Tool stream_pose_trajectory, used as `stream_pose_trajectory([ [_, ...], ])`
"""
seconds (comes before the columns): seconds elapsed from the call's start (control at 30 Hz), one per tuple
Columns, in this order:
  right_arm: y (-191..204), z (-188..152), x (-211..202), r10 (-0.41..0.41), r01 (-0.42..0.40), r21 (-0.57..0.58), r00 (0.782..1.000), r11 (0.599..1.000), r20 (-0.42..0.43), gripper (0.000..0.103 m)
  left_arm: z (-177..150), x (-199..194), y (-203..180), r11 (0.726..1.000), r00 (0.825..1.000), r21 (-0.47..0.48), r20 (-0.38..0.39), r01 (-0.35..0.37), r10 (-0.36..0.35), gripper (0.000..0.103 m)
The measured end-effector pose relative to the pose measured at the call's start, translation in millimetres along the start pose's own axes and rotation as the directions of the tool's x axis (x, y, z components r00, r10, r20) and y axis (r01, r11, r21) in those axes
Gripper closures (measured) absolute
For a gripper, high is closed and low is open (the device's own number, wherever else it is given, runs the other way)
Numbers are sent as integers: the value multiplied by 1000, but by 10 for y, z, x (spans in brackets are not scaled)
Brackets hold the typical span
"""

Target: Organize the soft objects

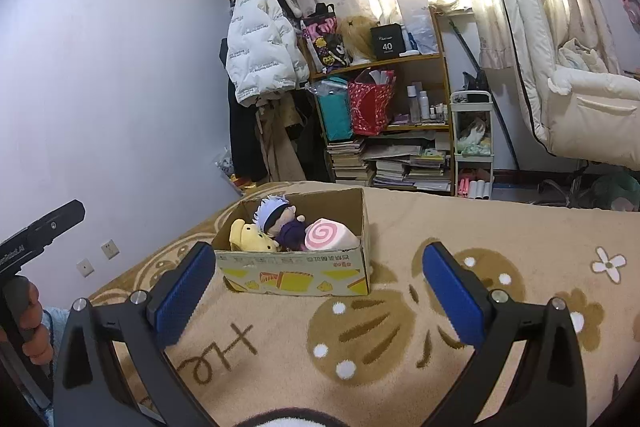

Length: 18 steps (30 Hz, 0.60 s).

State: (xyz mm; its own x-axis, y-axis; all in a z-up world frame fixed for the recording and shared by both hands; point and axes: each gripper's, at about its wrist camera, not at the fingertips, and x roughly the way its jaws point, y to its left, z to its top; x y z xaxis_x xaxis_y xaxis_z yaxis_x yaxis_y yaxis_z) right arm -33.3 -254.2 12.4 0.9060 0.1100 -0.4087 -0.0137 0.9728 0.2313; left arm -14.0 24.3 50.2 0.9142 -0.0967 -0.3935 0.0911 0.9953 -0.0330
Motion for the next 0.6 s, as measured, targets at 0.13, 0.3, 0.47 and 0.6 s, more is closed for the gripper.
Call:
stream_pose_trajectory([
  [0.13,2,-7,4,-7,7,-6,1000,1000,-5,0,-25,46,-34,1000,1000,17,-13,-4,4,0],
  [0.3,5,-34,45,-3,3,-10,1000,1000,-25,0,-39,88,-54,1000,1000,26,-30,1,0,0],
  [0.47,32,-57,80,-2,1,-29,999,1000,-37,0,-56,102,-66,1000,999,25,-38,-4,5,0],
  [0.6,64,-69,82,-10,8,-48,999,999,-38,0,-81,129,-88,999,999,32,-48,-18,20,0],
])
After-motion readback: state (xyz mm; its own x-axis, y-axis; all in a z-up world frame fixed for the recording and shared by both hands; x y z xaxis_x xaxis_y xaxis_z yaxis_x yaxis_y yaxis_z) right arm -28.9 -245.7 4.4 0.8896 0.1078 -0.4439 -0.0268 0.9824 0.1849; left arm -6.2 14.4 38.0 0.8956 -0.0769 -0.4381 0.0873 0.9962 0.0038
